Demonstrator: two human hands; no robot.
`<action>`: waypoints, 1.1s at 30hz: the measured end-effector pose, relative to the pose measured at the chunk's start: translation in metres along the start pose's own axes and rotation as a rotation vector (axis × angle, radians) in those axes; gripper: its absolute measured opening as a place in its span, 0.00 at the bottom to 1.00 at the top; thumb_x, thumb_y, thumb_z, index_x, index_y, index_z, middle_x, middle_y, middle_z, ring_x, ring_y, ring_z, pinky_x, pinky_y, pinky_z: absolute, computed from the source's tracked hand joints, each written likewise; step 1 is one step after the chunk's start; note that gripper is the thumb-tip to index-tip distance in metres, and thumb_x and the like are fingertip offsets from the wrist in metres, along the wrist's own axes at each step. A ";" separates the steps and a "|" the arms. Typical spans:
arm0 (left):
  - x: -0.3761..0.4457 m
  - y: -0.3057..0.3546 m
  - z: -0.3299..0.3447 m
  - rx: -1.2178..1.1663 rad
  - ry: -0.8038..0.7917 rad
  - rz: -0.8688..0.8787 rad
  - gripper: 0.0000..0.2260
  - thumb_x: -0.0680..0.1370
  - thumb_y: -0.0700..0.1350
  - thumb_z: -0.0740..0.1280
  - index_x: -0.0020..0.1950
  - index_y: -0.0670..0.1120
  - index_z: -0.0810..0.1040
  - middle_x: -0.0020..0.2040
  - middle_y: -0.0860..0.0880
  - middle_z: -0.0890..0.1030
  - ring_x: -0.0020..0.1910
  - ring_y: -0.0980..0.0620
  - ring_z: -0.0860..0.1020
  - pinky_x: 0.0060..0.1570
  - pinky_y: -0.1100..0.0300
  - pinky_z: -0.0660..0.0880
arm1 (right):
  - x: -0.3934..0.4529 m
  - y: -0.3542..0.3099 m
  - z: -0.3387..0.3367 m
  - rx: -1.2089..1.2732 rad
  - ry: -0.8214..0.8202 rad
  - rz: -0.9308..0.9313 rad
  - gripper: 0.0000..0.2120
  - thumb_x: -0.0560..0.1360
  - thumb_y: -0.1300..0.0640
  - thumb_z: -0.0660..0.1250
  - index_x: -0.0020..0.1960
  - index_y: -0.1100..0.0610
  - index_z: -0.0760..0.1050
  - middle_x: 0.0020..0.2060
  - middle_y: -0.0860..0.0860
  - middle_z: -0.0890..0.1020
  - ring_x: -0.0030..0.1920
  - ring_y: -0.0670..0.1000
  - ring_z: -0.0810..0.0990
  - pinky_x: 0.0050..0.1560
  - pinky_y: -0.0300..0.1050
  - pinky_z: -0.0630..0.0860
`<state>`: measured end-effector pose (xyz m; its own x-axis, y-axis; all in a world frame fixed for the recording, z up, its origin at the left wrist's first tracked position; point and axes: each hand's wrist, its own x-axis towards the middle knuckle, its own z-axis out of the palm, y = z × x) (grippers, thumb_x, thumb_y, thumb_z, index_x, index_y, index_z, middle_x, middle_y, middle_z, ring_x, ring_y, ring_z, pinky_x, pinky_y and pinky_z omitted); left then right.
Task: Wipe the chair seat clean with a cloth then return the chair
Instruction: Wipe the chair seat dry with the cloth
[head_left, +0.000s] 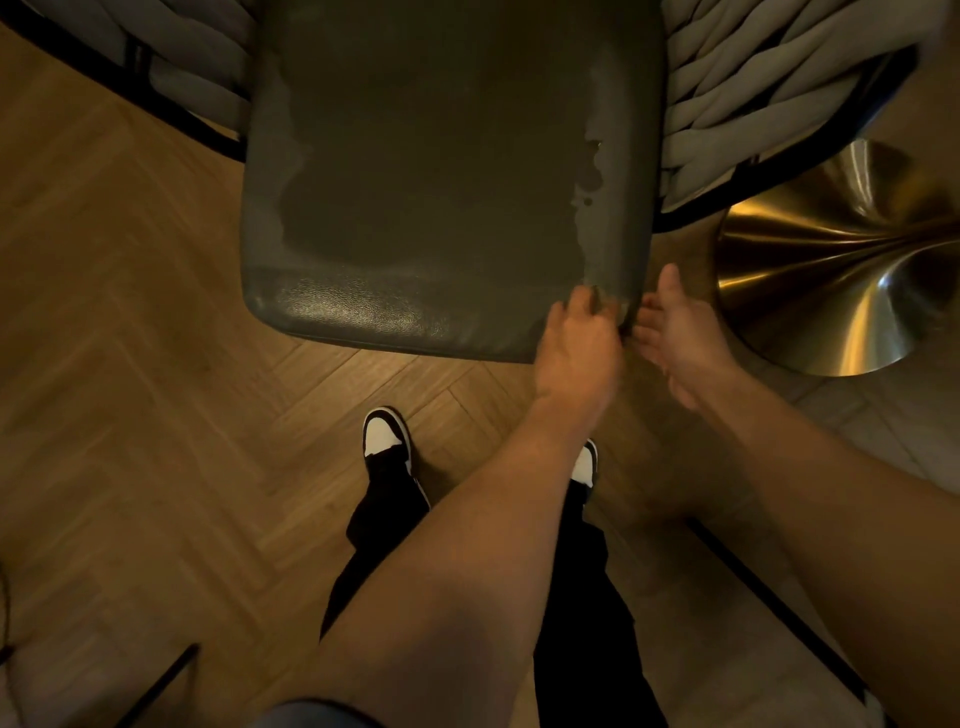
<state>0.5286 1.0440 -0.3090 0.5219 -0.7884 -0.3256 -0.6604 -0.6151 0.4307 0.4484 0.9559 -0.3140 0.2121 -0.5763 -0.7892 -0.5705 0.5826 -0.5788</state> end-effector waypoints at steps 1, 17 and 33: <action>0.001 0.008 0.004 0.026 -0.008 0.040 0.16 0.79 0.42 0.60 0.65 0.49 0.76 0.64 0.46 0.71 0.57 0.43 0.71 0.56 0.53 0.70 | 0.003 0.003 -0.002 -0.026 0.009 0.009 0.29 0.79 0.29 0.53 0.60 0.49 0.80 0.49 0.48 0.85 0.55 0.49 0.84 0.63 0.53 0.77; 0.004 -0.050 -0.013 0.285 -0.073 0.288 0.24 0.79 0.41 0.58 0.76 0.47 0.62 0.67 0.45 0.67 0.55 0.40 0.68 0.55 0.52 0.71 | -0.003 0.001 -0.002 -0.179 0.039 -0.069 0.19 0.84 0.50 0.62 0.73 0.53 0.71 0.61 0.48 0.80 0.58 0.47 0.80 0.64 0.50 0.78; -0.012 -0.235 -0.102 0.356 0.166 -0.165 0.25 0.77 0.34 0.60 0.74 0.46 0.68 0.67 0.40 0.67 0.54 0.35 0.68 0.56 0.48 0.69 | 0.003 -0.016 0.027 -0.523 0.170 -0.146 0.32 0.77 0.44 0.73 0.76 0.56 0.68 0.69 0.55 0.78 0.69 0.59 0.76 0.62 0.48 0.73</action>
<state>0.7328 1.1988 -0.3208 0.6967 -0.6849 -0.2136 -0.6909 -0.7207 0.0574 0.4799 0.9602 -0.3131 0.2121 -0.7390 -0.6394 -0.8709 0.1538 -0.4667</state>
